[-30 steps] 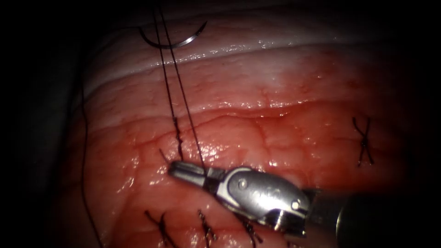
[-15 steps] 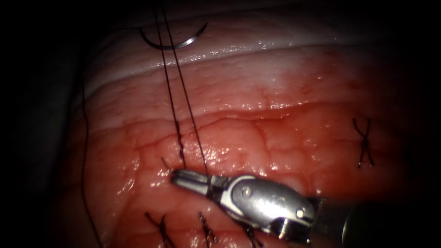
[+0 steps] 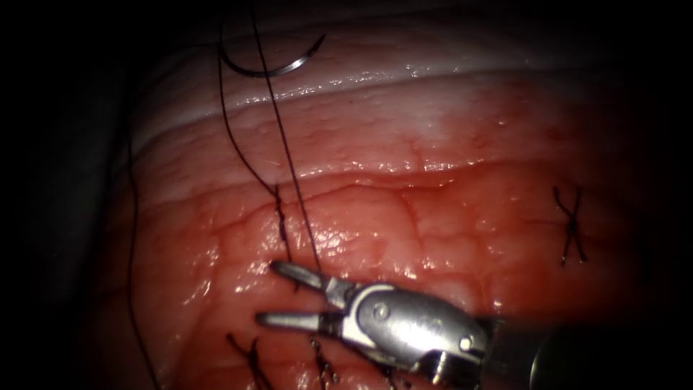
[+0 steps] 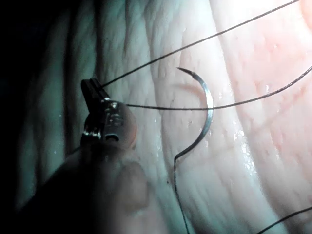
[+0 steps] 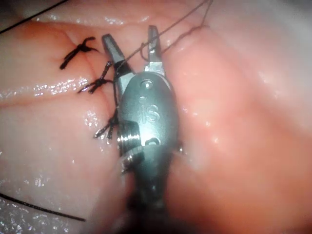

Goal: Wound Closure
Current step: Pull downward on tail using right needle driver and pull downward on working thread using left end-effector, then create one clockwise loop around right needle holder

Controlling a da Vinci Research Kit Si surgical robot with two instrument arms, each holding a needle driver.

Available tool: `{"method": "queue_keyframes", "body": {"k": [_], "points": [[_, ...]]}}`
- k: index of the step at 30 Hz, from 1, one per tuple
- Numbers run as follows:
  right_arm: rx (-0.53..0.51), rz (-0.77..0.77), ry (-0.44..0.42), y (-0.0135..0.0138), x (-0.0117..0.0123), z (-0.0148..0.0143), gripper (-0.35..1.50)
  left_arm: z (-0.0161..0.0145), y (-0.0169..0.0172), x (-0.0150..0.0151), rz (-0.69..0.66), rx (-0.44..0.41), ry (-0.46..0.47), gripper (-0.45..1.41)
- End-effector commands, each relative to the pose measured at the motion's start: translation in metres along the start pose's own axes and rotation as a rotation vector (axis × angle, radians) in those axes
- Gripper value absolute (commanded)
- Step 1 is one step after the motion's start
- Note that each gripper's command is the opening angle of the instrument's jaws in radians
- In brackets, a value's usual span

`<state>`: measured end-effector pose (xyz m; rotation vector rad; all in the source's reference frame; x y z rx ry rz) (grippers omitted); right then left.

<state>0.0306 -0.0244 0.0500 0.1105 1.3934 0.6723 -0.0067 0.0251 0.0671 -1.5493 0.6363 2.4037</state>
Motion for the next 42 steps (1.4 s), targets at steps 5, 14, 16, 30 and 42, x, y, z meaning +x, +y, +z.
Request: {"method": "queue_keyframes", "body": {"k": [5, 14, 16, 30, 42], "points": [[-0.006, -0.056, 0.029, 0.0, 0.0012, 0.0003, 1.35, -0.0014, 0.0023, 0.0027, -0.057, -0.079, 0.072, -0.45], [0.007, -0.123, 0.039, 0.0028, 0.0049, -0.0016, 1.33, -0.0077, 0.0069, 0.0096, -0.141, -0.221, 0.207, -0.45], [0.012, -0.116, 0.034, 0.0034, 0.0055, -0.0018, 1.35, -0.0086, 0.0075, 0.0109, -0.143, -0.235, 0.223, -0.45], [0.061, -0.138, -0.119, 0.0068, 0.0062, 0.0002, 1.36, -0.0144, 0.0117, 0.02, -0.143, -0.29, 0.284, -0.45], [0.159, -0.157, -0.202, 0.0072, 0.0046, 0.005, -0.15, -0.0159, 0.0143, 0.0259, -0.141, -0.3, 0.314, -0.45]]}}
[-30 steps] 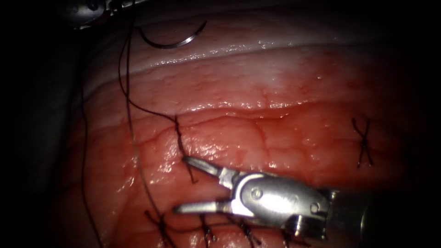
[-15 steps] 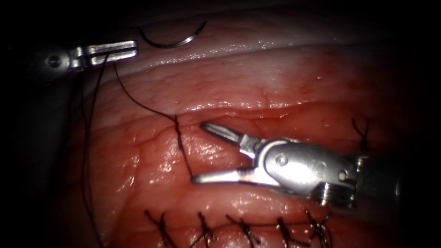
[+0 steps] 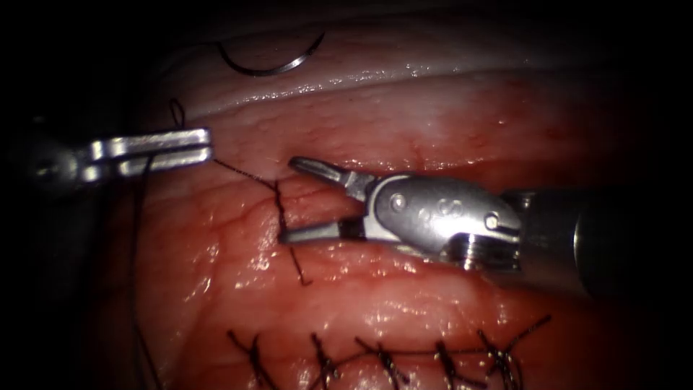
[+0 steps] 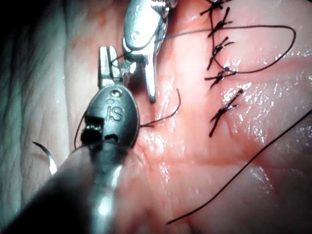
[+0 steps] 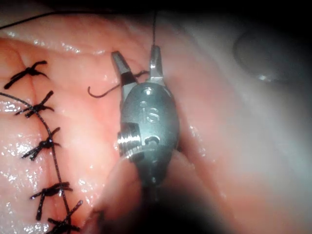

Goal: Wound Closure
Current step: Create one clockwise loop around right needle holder

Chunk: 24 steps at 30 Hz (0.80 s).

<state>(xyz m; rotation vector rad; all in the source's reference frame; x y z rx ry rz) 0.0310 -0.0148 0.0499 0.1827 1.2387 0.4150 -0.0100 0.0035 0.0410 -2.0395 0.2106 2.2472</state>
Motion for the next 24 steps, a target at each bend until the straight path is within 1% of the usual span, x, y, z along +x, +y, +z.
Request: {"method": "queue_keyframes", "body": {"k": [1, 3, 7, 13, 16, 18, 24], "points": [[0.024, -0.005, 0.005, 0.0, 0.0, 0.0026, -0.35, 0.0008, 0.0002, -0.0003, 0.004, -0.008, 0.007, -0.45], [0.043, 0.003, 0.013, 0.0003, 0.0, 0.0039, -0.35, 0.0014, 0.001, 0.0, 0.009, -0.015, 0.015, -0.45], [0.097, 0.059, 0.016, 0.001, -0.0004, 0.0074, -0.35, 0.0024, 0.0025, 0.0002, 0.021, -0.036, 0.017, -0.45], [0.164, 0.101, 0.052, 0.0015, -0.0007, 0.0118, -0.35, 0.0033, 0.0046, -0.0003, 0.048, -0.064, 0.033, -0.45], [0.198, 0.103, 0.113, 0.0023, -0.001, 0.0134, -0.35, 0.0034, 0.0059, -0.0009, 0.039, -0.086, 0.043, -0.45], [0.239, 0.139, 0.161, 0.0031, -0.0013, 0.0141, -0.35, 0.0033, 0.0066, -0.0013, 0.03, -0.096, 0.051, -0.45], [0.336, 0.255, 0.329, 0.0055, -0.0027, 0.0145, -0.35, 0.0023, 0.0082, -0.0029, 0.004, -0.117, 0.069, -0.45]]}}
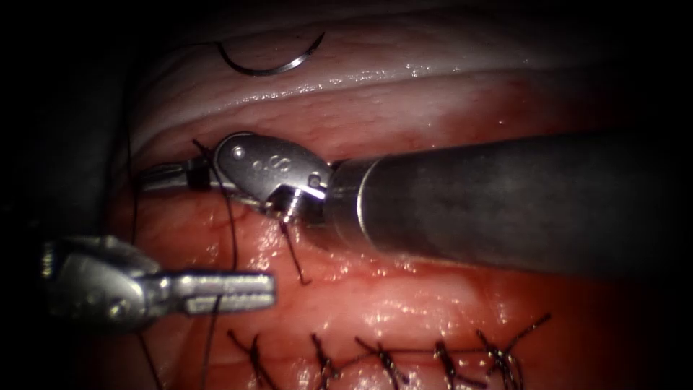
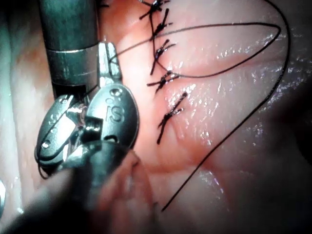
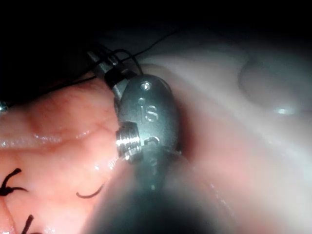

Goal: Wound Closure
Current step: Create one clockwise loop around right needle holder

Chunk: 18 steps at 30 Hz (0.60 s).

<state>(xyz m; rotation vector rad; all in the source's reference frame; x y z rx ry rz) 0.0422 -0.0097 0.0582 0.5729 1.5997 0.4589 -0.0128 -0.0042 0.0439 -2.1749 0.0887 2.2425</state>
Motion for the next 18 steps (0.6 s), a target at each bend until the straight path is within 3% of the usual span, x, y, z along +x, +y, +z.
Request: {"method": "queue_keyframes", "body": {"k": [1, 7, 18], "points": [[0.021, 0.024, 0.043, 0.0008, -0.0004, 0.0004, -0.35, 0.0005, 0.0, -0.0008, 0.0, -0.003, 0.003, -0.45], [0.117, 0.115, 0.191, 0.0006, 0.0007, -0.0007, -0.35, 0.0002, -0.0002, -0.004, -0.023, 0.001, -0.004, -0.45], [0.203, 0.173, 0.252, -0.0014, 0.0051, -0.0044, -0.35, -0.0004, -0.0016, -0.0112, -0.079, 0.027, -0.042, -0.45]]}}
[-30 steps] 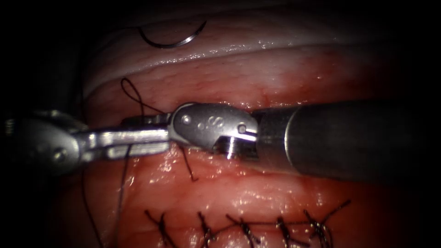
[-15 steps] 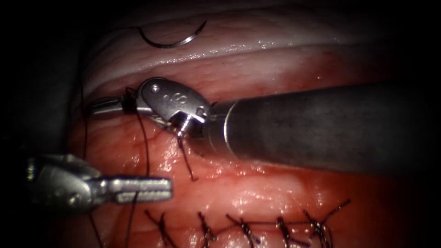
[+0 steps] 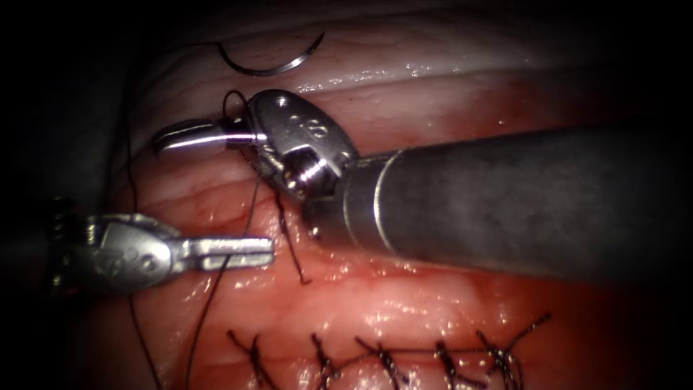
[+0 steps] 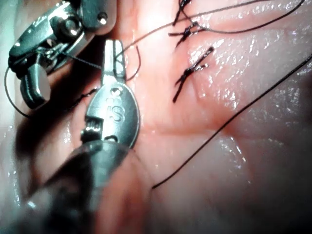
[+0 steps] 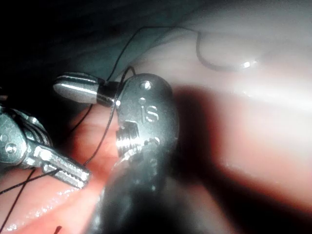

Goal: Wound Closure
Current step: Create one clockwise loop around right needle holder, then pick up suture tail with right grabber

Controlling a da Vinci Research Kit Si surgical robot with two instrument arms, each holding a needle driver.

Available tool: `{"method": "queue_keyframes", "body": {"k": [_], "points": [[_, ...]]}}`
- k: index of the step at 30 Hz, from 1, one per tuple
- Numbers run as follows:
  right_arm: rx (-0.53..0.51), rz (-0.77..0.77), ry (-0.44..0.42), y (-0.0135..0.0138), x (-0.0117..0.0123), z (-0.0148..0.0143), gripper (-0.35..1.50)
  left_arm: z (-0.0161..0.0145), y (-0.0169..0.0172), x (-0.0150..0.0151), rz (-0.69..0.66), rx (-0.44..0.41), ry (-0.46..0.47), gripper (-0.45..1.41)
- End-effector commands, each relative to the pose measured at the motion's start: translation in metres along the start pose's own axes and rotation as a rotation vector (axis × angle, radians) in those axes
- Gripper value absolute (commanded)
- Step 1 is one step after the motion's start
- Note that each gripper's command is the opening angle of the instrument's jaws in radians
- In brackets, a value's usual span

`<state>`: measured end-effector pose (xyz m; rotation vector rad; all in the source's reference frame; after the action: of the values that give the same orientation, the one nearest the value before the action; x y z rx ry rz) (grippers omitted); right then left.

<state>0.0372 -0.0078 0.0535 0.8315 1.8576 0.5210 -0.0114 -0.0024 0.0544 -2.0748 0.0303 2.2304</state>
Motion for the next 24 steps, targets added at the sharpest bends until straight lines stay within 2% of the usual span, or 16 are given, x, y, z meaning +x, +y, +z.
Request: {"method": "queue_keyframes", "body": {"k": [1, 8, 13, 17, 21, 23, 24], "points": [[0.012, 0.006, -0.001, 0.0002, 0.0, -0.0003, -0.35, 0.0005, -0.0001, -0.0009, -0.002, -0.001, 0.002, -0.45], [0.006, 0.0, -0.005, -0.0009, 0.0005, -0.0022, -0.35, 0.0003, -0.0014, -0.0037, -0.035, -0.002, 0.003, -0.45], [0.151, -0.074, -0.136, -0.0018, 0.0002, -0.0034, -0.35, 0.0001, -0.0028, -0.0055, -0.045, 0.001, -0.006, -0.45], [0.206, -0.097, -0.181, -0.002, -0.0002, -0.0035, -0.35, 0.0002, -0.0041, -0.0074, -0.058, 0.007, -0.011, -0.45], [0.317, -0.13, -0.297, -0.0022, -0.0011, -0.0036, -0.35, 0.0, -0.005, -0.0097, -0.081, 0.013, -0.019, -0.45], [0.338, -0.139, -0.328, -0.0021, -0.0013, -0.0036, -0.35, 0.0, -0.0049, -0.0102, -0.082, 0.016, -0.021, -0.45], [0.349, -0.14, -0.344, -0.002, -0.0014, -0.0036, -0.16, 0.0, -0.0048, -0.0103, -0.086, 0.016, -0.022, -0.45]]}}
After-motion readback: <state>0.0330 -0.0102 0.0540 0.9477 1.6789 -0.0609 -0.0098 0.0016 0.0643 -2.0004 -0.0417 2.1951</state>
